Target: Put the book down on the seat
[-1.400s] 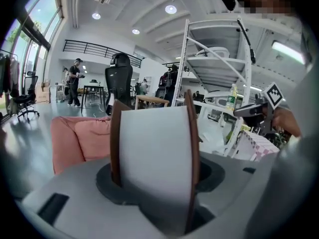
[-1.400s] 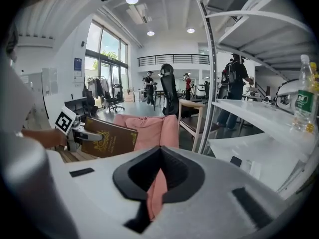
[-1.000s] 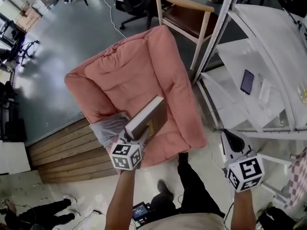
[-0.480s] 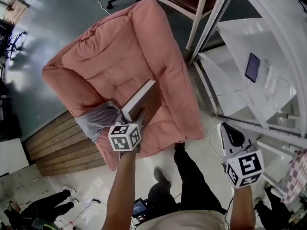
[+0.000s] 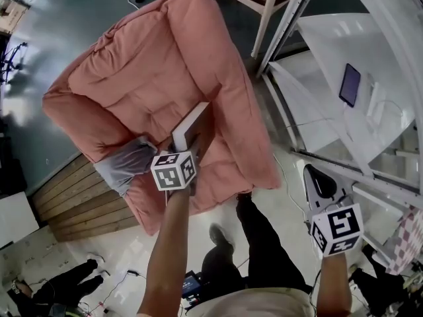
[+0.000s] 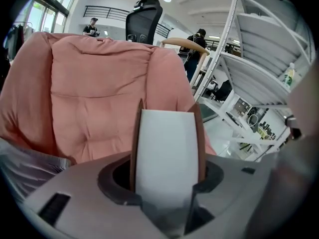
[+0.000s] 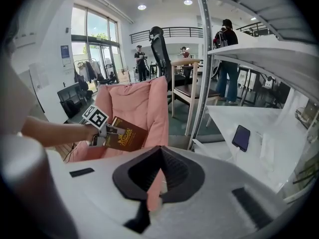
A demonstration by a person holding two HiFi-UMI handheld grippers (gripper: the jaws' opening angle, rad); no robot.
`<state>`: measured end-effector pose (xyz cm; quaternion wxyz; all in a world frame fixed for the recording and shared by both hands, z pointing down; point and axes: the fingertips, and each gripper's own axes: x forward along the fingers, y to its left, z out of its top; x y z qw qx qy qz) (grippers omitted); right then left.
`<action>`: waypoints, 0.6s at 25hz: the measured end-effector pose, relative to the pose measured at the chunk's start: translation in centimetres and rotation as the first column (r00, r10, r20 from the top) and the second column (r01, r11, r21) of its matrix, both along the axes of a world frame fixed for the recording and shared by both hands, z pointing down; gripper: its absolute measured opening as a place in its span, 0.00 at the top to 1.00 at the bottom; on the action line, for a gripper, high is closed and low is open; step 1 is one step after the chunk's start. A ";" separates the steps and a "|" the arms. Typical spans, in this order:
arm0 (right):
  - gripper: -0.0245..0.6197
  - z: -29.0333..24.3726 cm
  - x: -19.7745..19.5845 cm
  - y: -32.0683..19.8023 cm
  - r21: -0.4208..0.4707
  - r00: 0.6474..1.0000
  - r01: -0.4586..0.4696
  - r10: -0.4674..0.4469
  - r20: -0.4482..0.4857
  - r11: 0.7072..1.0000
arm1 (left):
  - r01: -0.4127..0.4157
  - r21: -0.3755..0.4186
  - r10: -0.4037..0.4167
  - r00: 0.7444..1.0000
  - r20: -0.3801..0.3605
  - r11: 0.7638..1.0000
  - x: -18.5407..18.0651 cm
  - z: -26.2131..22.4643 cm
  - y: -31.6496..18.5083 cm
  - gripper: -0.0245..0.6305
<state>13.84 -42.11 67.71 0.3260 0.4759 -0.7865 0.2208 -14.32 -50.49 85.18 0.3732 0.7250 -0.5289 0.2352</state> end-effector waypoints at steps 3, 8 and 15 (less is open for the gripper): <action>0.98 0.3 0.1 -0.2 -0.006 1.000 0.000 0.000 -0.002 1.000 | -0.008 0.005 0.008 1.000 0.003 1.000 0.6 0.0 -0.7 0.61; 0.98 0.6 0.1 -0.3 -0.011 1.000 0.004 -0.004 0.001 1.000 | -0.044 0.004 0.043 0.998 0.048 0.999 1.2 -0.1 -1.3 0.60; 0.98 0.3 0.1 -0.2 -0.004 1.000 0.005 -0.005 0.007 1.000 | -0.088 0.061 0.078 0.986 0.147 0.994 0.6 -2.0 -2.6 0.60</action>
